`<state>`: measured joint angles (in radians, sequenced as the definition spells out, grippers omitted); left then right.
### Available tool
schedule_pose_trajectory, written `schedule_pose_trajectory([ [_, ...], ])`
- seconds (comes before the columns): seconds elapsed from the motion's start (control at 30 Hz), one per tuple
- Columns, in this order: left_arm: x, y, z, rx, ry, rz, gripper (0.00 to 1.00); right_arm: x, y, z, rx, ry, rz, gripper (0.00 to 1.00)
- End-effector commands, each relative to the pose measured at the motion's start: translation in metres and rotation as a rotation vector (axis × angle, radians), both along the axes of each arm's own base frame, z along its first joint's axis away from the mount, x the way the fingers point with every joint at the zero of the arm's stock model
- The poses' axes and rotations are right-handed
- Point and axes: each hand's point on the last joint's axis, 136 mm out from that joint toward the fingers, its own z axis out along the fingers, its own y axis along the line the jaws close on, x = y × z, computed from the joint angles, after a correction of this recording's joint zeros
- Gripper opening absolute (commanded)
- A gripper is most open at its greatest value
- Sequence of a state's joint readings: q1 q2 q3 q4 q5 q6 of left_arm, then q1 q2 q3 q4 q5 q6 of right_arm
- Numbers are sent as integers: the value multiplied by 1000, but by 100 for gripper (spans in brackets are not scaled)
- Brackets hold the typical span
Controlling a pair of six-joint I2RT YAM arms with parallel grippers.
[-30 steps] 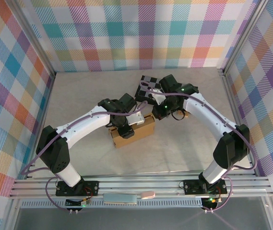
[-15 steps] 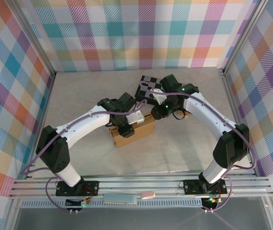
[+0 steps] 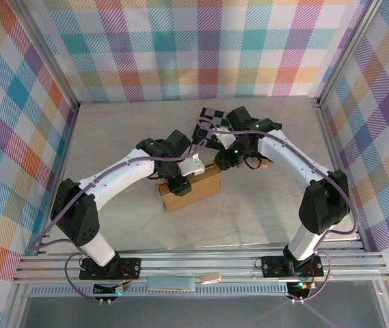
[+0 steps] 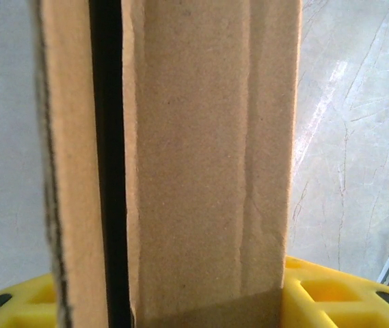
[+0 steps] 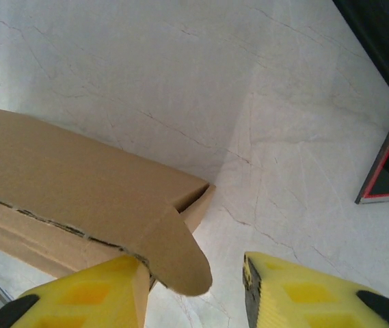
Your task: Fold the paper box
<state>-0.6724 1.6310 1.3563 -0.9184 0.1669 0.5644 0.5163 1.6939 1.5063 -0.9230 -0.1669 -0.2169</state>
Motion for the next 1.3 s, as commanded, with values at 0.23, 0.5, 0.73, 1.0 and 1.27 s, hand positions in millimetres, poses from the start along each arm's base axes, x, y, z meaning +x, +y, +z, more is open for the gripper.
schedule_pose_trajectory([
  [0.23, 8, -2, 8, -13, 3, 2, 52, 3, 12, 12, 62, -8, 30, 17],
  [0.5, 13, -3, 10, -12, -10, 19, 53, 5, 11, 12, 52, -7, 11, 3],
  [0.73, 19, -3, 12, -11, -24, 40, 54, 1, 13, 22, 55, 17, -4, 0],
  [1.0, 22, -4, 11, -7, -27, 48, 52, -11, 14, 20, 45, 114, -42, 0],
  [1.27, 24, -5, 11, -7, -23, 55, 52, -20, 11, 19, 23, 199, -109, 0],
])
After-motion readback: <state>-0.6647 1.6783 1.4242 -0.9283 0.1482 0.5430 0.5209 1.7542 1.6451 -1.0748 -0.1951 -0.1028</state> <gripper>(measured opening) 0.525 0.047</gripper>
